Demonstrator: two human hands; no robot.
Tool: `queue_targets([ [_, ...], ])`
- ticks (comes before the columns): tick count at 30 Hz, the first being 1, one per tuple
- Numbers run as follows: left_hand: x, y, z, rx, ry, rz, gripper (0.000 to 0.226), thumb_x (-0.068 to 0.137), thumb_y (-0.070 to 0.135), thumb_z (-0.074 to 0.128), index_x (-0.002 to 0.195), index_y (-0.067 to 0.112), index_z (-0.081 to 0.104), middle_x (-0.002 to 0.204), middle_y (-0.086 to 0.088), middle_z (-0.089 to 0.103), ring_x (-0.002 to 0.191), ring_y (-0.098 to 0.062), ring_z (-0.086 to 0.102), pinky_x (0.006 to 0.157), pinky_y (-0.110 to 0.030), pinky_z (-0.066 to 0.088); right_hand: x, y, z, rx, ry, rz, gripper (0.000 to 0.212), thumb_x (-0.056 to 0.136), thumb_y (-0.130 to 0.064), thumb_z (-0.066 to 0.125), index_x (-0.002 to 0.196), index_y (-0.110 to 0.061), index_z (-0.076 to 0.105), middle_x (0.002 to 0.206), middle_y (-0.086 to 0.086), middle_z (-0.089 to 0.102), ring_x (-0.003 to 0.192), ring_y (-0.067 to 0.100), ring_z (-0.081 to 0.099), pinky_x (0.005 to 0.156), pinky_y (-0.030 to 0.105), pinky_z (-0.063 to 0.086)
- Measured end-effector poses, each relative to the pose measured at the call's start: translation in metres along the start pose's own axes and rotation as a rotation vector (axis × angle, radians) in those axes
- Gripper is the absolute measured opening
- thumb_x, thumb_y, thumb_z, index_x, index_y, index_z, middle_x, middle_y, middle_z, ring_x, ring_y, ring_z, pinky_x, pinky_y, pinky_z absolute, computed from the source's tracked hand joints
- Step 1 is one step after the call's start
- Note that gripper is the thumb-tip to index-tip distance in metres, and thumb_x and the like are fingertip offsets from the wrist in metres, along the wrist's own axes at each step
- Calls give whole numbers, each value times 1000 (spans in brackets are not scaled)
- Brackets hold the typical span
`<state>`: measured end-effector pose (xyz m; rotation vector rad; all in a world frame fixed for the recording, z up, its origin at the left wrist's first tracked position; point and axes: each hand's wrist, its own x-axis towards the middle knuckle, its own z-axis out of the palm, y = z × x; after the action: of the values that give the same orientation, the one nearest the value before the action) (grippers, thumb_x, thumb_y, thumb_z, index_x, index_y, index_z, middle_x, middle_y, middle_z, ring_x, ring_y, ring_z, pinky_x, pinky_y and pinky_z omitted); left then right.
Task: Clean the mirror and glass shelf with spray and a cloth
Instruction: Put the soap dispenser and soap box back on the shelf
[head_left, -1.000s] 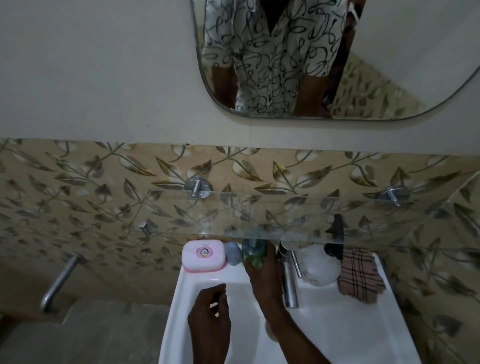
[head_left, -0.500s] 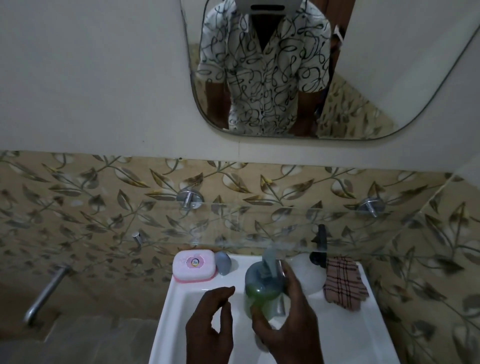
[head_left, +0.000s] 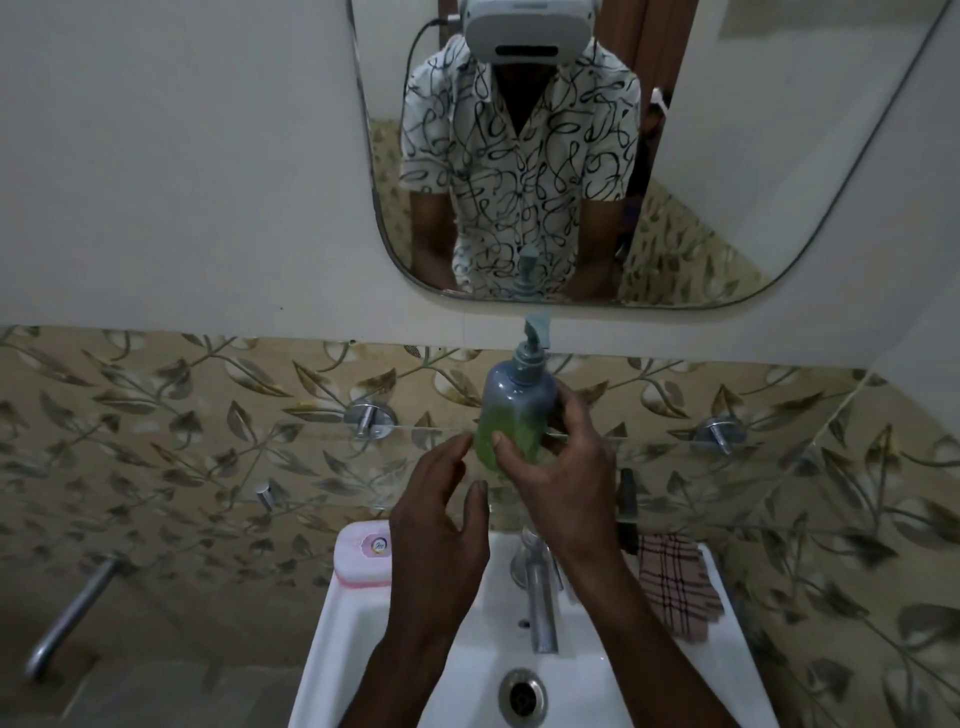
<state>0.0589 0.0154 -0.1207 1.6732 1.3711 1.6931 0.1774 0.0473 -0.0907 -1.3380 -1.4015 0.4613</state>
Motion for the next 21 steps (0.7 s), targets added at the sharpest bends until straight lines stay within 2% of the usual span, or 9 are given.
queue_targets([
  [3,6,-11,3,-12,-13,-19,47,87,-8,60,128,16,62,121,6,66,114,-7,63,96,-20,49,1,5,14,-6,-8,-8,66,72,-33,82,132,-24,54,116,-8,68,100,3,64,85,29,56],
  [5,7,-17,3,-25,-2,-24,49,87,-9,59,127,20,61,121,10,65,114,-6,63,95,-16,48,0,7,20,-14,8,-20,67,72,-34,82,133,-22,54,119,-6,68,103,9,64,88,36,56],
  [11,7,-24,8,-40,1,-5,43,86,-2,56,128,7,62,122,-1,65,116,-8,62,96,-19,51,0,12,28,-10,36,-29,70,74,-32,81,136,-20,52,124,-1,66,110,18,63,91,43,55],
  [18,9,-23,10,-25,-13,-12,46,87,-13,59,129,5,61,124,-6,64,118,-11,62,98,-25,53,-1,16,29,-8,44,-24,73,75,-30,81,140,-18,49,131,1,63,117,19,61,95,45,54],
  [21,6,-16,4,18,46,-5,41,89,-6,59,128,6,62,124,-5,66,116,-11,63,98,-27,53,-4,14,27,-9,26,-8,82,75,-30,82,145,-16,42,139,5,58,125,20,56,102,43,50],
])
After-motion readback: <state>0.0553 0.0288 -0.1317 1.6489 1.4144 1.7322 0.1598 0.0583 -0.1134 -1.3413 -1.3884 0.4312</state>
